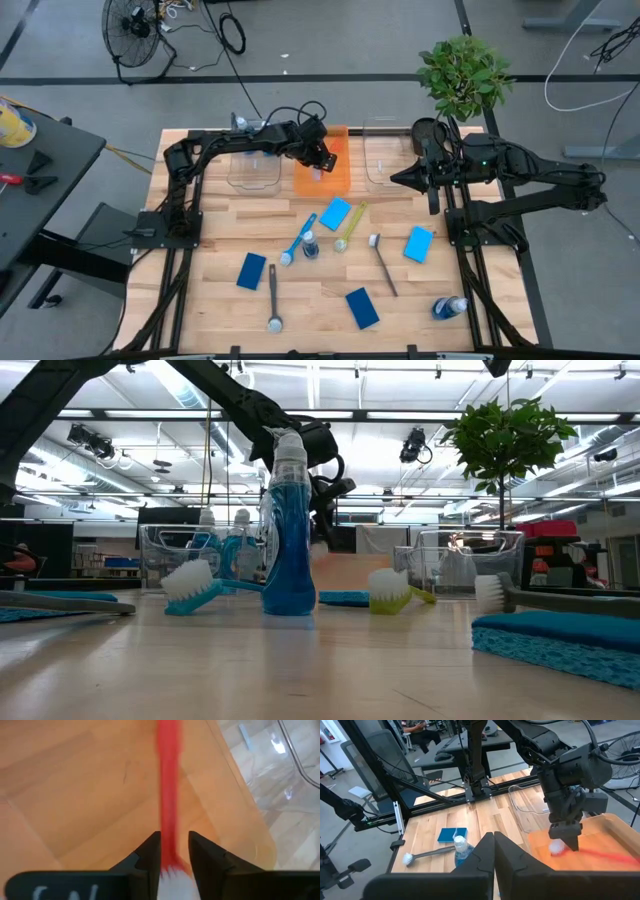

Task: Pick & Place Kitchen Sink Supplies
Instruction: Put the red dish brush into the orange bin, then put the blue sponge into the right transparent bin

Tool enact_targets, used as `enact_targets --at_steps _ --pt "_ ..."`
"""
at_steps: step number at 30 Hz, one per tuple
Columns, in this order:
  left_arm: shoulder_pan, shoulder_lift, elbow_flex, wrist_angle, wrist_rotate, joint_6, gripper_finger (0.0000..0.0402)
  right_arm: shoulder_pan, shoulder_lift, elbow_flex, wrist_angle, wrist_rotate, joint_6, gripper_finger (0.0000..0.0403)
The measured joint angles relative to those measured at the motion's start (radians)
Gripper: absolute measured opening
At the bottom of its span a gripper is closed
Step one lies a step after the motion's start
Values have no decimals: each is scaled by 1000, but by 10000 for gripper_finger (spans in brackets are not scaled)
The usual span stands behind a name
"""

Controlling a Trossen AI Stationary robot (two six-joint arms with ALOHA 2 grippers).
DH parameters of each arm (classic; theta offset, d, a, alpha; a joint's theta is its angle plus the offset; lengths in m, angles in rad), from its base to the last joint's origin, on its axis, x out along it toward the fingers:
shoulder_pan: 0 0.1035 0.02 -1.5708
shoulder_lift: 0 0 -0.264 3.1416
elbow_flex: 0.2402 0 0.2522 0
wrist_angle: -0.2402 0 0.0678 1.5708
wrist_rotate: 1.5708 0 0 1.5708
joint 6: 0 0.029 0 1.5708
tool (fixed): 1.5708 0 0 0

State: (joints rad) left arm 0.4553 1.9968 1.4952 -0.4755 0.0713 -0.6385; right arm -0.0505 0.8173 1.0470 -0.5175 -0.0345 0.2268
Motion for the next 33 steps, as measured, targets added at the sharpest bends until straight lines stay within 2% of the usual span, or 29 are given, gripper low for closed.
enact_targets --at_steps 7,12,26,33 --pt "0 0 0 1 -10 -4 158 0 0 0 0 0 0 6" --pt "0 0 0 1 -10 -3 177 0 0 0 0 0 0 6" --pt "3 -12 -1 26 162 -5 181 0 0 0 0 0 0 6" --pt "0 -79 4 27 164 -11 181 0 0 0 0 0 0 6"
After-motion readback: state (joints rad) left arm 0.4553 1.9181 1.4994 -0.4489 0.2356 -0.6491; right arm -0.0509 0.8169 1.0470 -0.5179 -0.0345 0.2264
